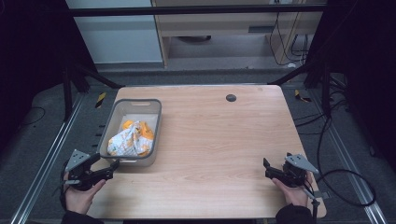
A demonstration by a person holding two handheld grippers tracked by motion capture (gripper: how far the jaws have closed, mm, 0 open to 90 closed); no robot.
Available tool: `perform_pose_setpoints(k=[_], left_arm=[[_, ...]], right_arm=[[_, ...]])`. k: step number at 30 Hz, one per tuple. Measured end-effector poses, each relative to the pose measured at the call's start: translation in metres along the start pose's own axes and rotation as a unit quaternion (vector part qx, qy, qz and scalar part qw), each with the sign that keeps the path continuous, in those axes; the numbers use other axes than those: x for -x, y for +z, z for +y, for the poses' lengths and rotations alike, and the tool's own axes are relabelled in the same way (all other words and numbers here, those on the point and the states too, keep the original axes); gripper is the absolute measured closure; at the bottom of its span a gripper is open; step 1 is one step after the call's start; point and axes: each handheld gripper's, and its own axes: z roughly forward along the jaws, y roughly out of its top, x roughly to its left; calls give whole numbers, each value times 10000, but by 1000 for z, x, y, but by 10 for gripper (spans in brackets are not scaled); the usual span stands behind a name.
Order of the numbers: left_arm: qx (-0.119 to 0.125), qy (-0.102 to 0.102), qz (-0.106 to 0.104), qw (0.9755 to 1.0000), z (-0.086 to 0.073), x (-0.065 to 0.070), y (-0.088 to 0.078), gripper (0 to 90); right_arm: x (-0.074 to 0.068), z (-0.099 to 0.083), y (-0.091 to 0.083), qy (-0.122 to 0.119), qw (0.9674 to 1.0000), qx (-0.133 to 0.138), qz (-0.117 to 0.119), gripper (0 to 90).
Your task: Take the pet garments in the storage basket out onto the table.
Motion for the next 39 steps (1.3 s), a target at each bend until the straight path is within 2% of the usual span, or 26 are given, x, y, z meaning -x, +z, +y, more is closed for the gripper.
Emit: perform_pose_setpoints(k=[9, 13, 24, 30, 39], left_arm=[[85, -12, -13, 10000, 14, -1, -1, 151], [75, -3, -63, 10000, 20, 1, 3, 153], [92, 88, -133, 9998, 40, 4, 18, 153], [78, 79, -68, 9999, 50, 1, 21, 153], [-73, 193, 37, 9998, 61, -3, 27, 153]], right_arm=[[1, -2, 0, -42, 10000, 16, -61, 69], [2, -3, 0, -44, 9999, 116, -70, 70], [2, -6, 1, -129, 9997, 161, -90, 74], [2, -6, 0, -101, 9997, 184, -80, 82], [2, -6, 0, -115, 9998, 172, -66, 85]])
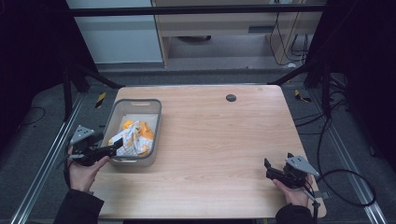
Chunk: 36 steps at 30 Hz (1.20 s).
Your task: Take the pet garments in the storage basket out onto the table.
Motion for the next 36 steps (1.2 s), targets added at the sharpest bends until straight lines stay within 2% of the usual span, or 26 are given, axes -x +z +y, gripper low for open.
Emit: perform_pose_setpoints(k=[18, 21, 29, 36], left_arm=[[-335, 156, 59, 9993, 23, -10, 24, 153], [-434, 226, 36, 9988, 27, -10, 30, 153], [-638, 244, -12, 9977, 31, -9, 38, 152], [-875, 393, -78, 9954, 31, -6, 48, 160]], right_arm=[[1, 0, 0, 62, 10000, -41, 19, 74], [0, 0, 1, 40, 10000, -54, 23, 75], [0, 0, 1, 36, 10000, -72, 42, 74], [0, 0, 1, 62, 9999, -101, 59, 73]])
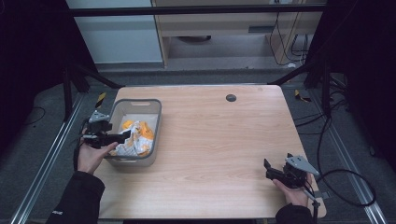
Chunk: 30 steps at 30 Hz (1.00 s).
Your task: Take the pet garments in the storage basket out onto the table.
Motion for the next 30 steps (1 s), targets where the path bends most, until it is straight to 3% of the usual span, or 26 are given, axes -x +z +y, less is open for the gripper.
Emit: perform_pose_setpoints(k=[17, 30], left_arm=[[-503, 127, -47, 9986, 0, 6, 20, 196], [-881, 181, -93, 9959, -1, 9, 32, 255]], right_arm=[[0, 0, 1, 5, 10000, -36, 16, 73], [-1, 0, 1, -3, 10000, -62, 27, 72]])
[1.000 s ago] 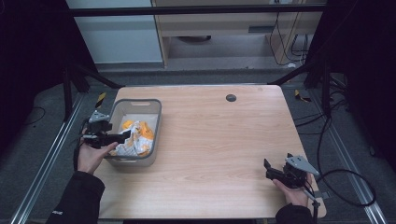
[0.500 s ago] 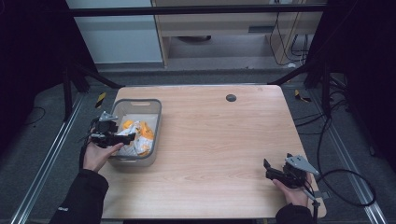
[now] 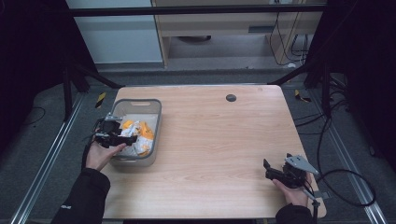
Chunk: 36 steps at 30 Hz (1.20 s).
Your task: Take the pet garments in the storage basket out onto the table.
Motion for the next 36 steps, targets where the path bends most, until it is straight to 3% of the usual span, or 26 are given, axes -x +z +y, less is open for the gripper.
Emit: perform_pose_setpoints(k=[15, 26, 31, 36], left_arm=[[-424, 32, -83, 9991, 0, 6, 15, 353], [-684, -112, -102, 9975, 1, 6, 20, 511], [-829, -135, -50, 9965, 1, 5, 23, 662], [-842, -135, -41, 9963, 1, 5, 23, 720]], right_arm=[[0, 0, 0, -8, 10000, -10, 4, 69], [0, 0, 0, 4, 10000, -34, 27, 68], [1, 0, 1, 12, 10000, -43, 30, 67], [0, 0, 0, 27, 10000, -46, 39, 67]])
